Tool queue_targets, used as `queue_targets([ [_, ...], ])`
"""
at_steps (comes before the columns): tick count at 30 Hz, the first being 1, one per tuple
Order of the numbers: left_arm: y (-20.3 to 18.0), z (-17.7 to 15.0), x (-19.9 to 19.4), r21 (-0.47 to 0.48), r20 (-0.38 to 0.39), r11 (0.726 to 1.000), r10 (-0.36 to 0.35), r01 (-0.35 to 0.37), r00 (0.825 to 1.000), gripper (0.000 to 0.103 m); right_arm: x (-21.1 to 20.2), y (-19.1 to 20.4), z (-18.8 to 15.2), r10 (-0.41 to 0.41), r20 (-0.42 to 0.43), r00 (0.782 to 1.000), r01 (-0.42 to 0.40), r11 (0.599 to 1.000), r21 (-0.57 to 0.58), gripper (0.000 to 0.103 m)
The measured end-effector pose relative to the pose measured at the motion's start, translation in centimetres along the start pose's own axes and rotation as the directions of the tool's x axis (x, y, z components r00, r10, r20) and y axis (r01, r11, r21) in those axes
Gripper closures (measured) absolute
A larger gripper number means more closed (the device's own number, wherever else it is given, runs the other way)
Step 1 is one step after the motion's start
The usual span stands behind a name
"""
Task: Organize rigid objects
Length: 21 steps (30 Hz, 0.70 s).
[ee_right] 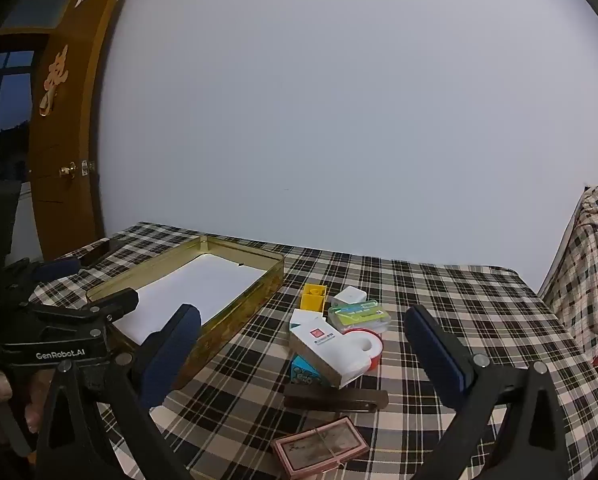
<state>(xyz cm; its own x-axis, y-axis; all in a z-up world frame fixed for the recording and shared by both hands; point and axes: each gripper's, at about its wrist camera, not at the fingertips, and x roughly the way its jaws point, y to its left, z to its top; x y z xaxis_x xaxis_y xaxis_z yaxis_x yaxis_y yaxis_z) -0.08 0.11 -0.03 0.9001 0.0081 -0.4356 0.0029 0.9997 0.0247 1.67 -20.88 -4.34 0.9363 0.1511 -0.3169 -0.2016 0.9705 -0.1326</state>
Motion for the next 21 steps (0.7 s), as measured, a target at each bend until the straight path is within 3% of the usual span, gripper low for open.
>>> queue_targets([
  [21,-0.8,-0.3,0.2,0.013,-0.008,1.000,-0.009,0.009,1.000,0.000,-0.3,0.1,-0.3,0.013,-0.011,1.000,-0.012,1.000,0.013,0.000],
])
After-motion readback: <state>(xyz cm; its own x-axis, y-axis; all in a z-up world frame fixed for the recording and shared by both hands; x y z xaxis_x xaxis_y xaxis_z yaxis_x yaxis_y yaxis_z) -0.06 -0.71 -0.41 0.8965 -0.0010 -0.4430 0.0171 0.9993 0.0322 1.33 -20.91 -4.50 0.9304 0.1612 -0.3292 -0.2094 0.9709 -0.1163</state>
